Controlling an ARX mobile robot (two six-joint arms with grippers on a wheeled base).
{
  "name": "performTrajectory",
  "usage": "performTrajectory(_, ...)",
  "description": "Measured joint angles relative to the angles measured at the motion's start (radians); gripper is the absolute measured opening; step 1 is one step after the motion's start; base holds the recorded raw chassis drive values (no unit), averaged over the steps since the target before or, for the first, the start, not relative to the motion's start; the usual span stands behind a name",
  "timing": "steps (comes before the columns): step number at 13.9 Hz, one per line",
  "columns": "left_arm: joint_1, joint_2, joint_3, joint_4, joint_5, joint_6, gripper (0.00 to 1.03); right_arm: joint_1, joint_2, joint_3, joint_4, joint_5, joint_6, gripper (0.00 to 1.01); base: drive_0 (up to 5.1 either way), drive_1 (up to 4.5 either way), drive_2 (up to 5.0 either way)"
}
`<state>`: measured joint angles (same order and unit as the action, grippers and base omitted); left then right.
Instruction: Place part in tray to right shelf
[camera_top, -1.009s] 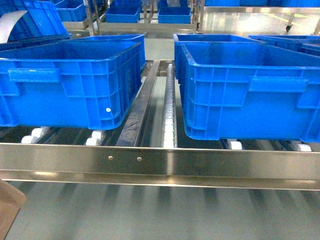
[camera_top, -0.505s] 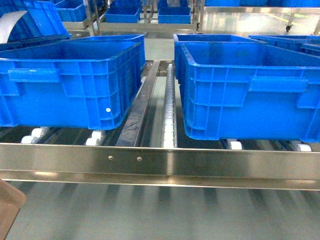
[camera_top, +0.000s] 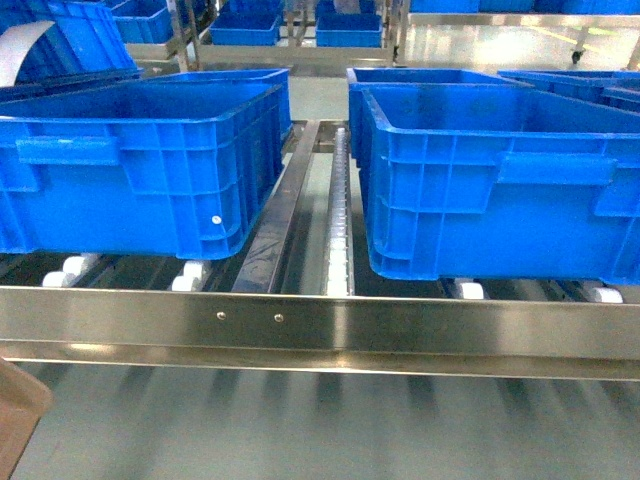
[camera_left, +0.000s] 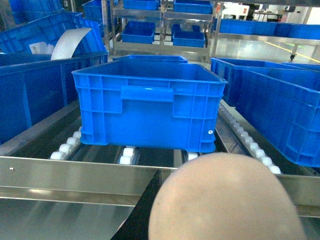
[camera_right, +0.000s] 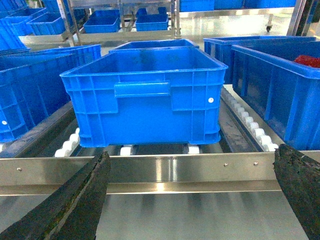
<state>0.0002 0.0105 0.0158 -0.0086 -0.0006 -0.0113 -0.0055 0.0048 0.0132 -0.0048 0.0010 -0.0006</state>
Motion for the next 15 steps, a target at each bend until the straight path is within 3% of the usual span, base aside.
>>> performTrajectory(15,0.000,0.000,0.000,0.000,0.000,0.000,0.14,0.000,0.000,0.000,0.000,0.000,0.000,0.98,0.0,0.00,0.0)
